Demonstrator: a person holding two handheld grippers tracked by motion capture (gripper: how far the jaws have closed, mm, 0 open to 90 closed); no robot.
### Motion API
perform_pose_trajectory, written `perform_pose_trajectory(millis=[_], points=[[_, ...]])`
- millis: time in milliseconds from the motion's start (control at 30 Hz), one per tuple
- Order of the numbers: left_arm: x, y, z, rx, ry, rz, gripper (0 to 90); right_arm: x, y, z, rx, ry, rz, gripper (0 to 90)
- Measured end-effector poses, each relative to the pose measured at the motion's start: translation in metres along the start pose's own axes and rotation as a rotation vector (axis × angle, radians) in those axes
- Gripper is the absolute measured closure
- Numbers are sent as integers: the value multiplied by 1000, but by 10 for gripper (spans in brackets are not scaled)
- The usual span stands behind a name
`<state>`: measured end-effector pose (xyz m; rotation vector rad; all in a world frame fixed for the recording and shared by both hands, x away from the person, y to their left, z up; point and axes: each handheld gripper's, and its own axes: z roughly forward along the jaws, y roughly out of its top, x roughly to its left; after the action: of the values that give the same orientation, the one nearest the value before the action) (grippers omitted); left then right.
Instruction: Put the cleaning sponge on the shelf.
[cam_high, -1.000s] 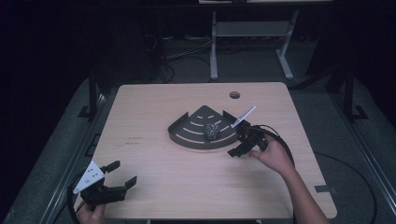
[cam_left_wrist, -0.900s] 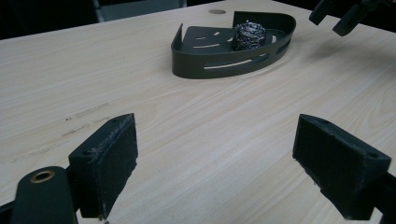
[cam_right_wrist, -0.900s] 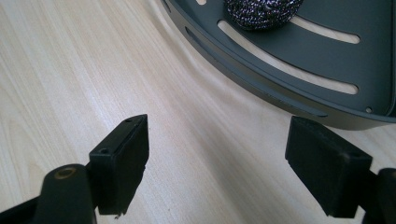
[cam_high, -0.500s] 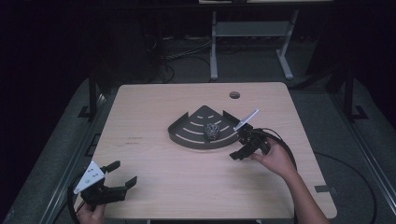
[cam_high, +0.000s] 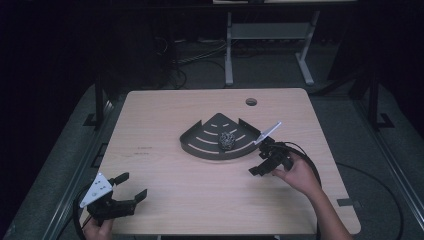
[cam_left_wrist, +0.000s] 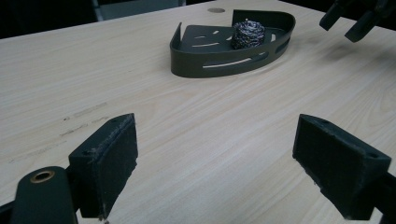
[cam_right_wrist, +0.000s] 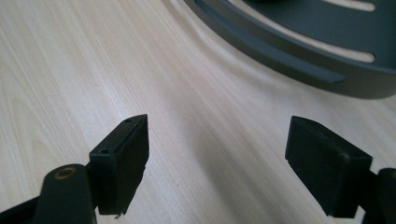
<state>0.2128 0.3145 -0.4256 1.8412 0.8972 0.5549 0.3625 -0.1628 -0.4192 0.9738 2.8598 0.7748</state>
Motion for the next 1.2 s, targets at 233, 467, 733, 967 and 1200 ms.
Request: perform_pose_trajectory(millis=[233,467,733,967,1200], points=[[-1,0,0,3,1,3,133,1,-10,1,-8,6,11,210],[-1,0,0,4,1,1,133,2,-20,0,-14,8,19,210],[-1,0,0,7,0,7,133,2,-31,1,-17,12,28,210],[-1,0,0,8,1,7,133,4,-40,1,-23,10,32,210],[-2,0,1,7,-2,6,132,6,-48,0,-30,9,37,209]])
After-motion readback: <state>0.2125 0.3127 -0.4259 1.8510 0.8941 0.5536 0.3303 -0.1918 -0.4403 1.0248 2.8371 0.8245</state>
